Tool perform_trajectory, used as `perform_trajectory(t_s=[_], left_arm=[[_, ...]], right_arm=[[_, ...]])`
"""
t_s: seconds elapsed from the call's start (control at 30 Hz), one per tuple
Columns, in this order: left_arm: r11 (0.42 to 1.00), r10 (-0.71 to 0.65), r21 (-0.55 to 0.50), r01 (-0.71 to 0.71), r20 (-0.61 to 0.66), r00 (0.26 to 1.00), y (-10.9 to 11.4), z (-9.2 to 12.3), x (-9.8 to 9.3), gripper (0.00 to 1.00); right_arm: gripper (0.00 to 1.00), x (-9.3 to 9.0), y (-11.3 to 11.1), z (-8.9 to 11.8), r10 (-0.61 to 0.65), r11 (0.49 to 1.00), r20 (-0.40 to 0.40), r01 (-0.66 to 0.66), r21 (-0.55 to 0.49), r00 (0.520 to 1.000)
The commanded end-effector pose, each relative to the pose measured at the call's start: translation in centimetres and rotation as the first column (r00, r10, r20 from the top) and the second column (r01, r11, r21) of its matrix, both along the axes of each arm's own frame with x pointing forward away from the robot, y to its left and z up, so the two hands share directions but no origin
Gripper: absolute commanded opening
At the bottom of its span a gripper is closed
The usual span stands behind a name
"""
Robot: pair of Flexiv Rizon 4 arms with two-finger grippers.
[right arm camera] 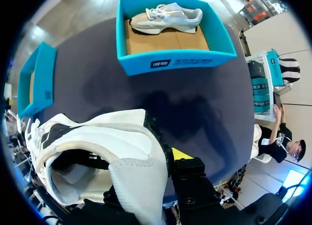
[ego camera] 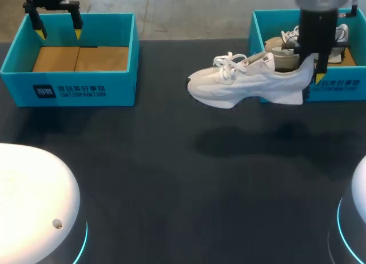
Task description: Take the shoe out of the shoebox, open the shoe tongue, remove and reinsert the insole, then place the shoe into the shoebox
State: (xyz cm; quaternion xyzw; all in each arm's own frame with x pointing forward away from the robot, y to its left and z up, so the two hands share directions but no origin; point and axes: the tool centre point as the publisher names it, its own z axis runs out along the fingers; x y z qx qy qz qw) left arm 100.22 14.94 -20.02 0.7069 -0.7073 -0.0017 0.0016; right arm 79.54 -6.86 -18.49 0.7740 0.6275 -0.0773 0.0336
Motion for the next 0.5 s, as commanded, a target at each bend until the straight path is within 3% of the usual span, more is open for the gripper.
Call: perform_trajectory(t_s=[0.03, 0.37, 0.5], left_arm=[[1.0, 0.0, 0.0, 0.0, 0.001, 1.0, 0.0, 0.0, 0.0, 1.0], [1.0, 0.0, 0.0, 0.0, 0.001, 1.0, 0.0, 0.0, 0.0, 1.0], [1.0, 0.0, 0.0, 0.0, 0.001, 1.0, 0.0, 0.0, 0.0, 1.0]], right_arm=[[0.0, -0.4, -0.2, 0.1, 0.004, 1.0, 0.037, -0.004, 0.001, 0.999], [0.0, -0.5, -0.1, 0.2, 0.001, 1.0, 0.032, -0.001, 0.008, 0.999], [0.0, -2.4, 1.5, -1.3, 0.028, 1.0, 0.013, -0.028, -0.011, 1.0]])
